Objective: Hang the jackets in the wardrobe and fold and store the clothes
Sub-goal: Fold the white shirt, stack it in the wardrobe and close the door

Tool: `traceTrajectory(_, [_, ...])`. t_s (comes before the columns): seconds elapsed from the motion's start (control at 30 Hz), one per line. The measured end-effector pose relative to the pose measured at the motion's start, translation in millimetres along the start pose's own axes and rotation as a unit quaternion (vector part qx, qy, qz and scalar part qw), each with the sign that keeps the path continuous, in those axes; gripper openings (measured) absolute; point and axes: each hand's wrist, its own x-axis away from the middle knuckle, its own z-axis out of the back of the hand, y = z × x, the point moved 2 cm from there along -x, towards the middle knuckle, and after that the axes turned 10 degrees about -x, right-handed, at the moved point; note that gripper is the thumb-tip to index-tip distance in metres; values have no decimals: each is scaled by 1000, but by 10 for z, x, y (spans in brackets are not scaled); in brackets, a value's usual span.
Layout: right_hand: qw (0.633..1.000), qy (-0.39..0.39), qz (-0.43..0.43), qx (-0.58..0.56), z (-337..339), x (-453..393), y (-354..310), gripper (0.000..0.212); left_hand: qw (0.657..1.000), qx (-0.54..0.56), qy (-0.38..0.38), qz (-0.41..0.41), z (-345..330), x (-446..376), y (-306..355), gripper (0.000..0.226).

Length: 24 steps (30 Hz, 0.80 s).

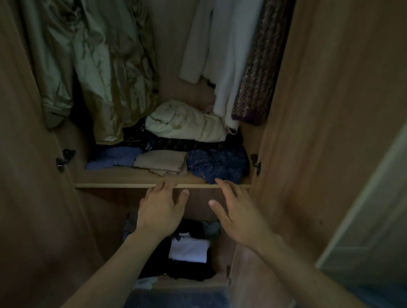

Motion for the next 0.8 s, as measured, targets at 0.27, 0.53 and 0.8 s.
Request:
traceTrajectory(0.27, [998, 61, -13, -12, 457, 282, -270, 72, 995, 52, 27, -84, 363, 114, 282, 49])
traceTrajectory(0.53, [988, 154, -22, -25, 923, 591, -510, 71, 984, 64, 43, -161, 571, 302, 715, 51])
traceTrajectory(0.8, [934, 320, 12, 156, 1913, 749, -497, 53, 962, 84, 71, -248, 779, 278, 1355, 63])
